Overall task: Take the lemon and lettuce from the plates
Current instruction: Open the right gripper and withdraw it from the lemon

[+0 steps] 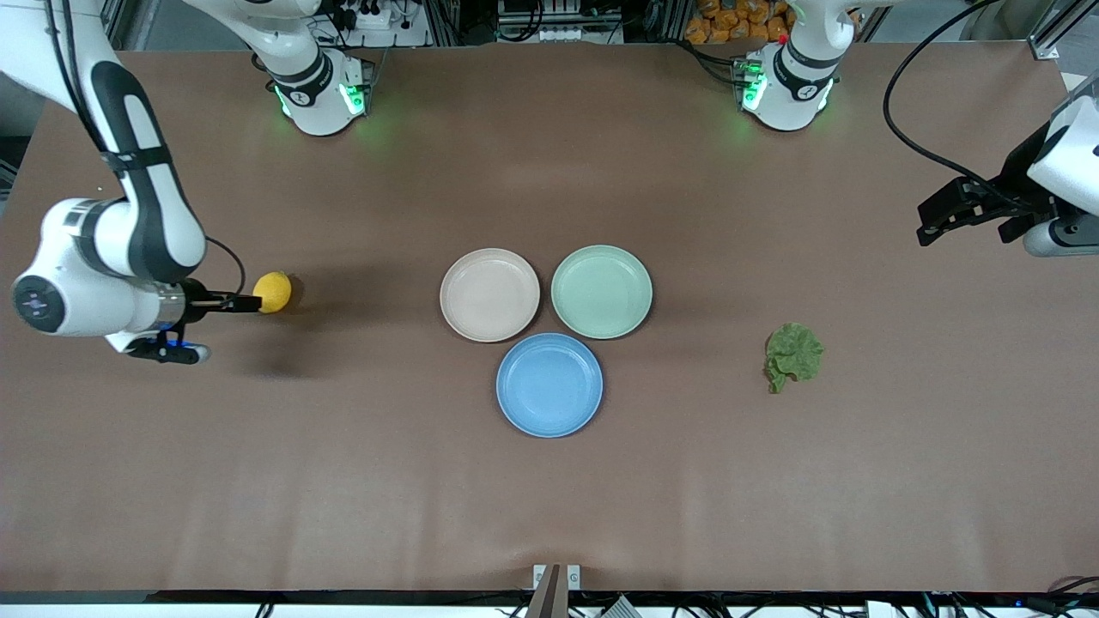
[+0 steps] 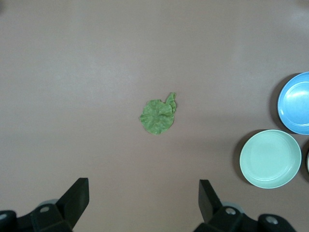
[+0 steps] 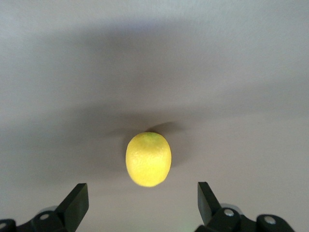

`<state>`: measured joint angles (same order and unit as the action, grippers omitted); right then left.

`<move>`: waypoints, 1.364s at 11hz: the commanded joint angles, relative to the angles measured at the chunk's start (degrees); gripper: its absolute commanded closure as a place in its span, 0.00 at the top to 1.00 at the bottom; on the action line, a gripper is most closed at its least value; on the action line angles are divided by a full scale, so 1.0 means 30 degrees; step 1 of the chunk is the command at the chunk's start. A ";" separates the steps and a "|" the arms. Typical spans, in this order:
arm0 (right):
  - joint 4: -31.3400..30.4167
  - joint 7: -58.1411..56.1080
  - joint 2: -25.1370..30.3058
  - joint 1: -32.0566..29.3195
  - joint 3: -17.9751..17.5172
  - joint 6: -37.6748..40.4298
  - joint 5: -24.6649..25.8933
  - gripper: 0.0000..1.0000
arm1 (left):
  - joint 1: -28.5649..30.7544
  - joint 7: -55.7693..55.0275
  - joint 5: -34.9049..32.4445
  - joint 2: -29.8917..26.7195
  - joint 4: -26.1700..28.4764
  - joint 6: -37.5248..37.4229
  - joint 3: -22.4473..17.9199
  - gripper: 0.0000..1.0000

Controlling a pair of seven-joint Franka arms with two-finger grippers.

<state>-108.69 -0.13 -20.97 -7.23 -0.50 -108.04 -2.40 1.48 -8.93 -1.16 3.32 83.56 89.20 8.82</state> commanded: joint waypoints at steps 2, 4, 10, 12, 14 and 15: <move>0.5131 -0.0366 0.0223 -0.0080 -0.0184 0.4596 -0.0196 1.00 | 0.0034 0.0400 0.0095 -0.0170 0.0126 -0.0113 -0.0070 1.00; 0.7247 -0.0339 0.0368 0.0415 -0.0184 0.5601 -0.0167 1.00 | 0.0063 0.0487 0.0095 -0.0170 0.0126 -0.0113 -0.0069 1.00; 0.8164 -0.0308 0.4173 0.0303 0.0050 0.6658 -0.0049 1.00 | 0.0063 0.0429 0.0095 -0.0199 0.0155 -0.0113 -0.0157 1.00; 0.8164 -0.0192 0.4849 -0.0136 0.0080 0.7620 0.0561 1.00 | 0.0063 0.0429 0.0095 -0.0199 0.0155 -0.0113 -0.0157 1.00; 0.7932 0.0157 0.5524 -0.0168 -0.0008 0.7744 0.0771 1.00 | 0.0063 0.0458 0.0095 -0.0199 0.0155 -0.0113 -0.0157 1.00; 0.7930 0.0856 0.5439 -0.0081 -0.0066 0.7569 0.0771 1.00 | 0.0092 0.0545 0.0095 -0.0170 0.0155 -0.0113 -0.0128 1.00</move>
<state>-83.44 -0.56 -6.18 -7.34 0.16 -84.96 -1.01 1.58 -8.91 -1.16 3.32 83.82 89.20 8.55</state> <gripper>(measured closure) 0.000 0.000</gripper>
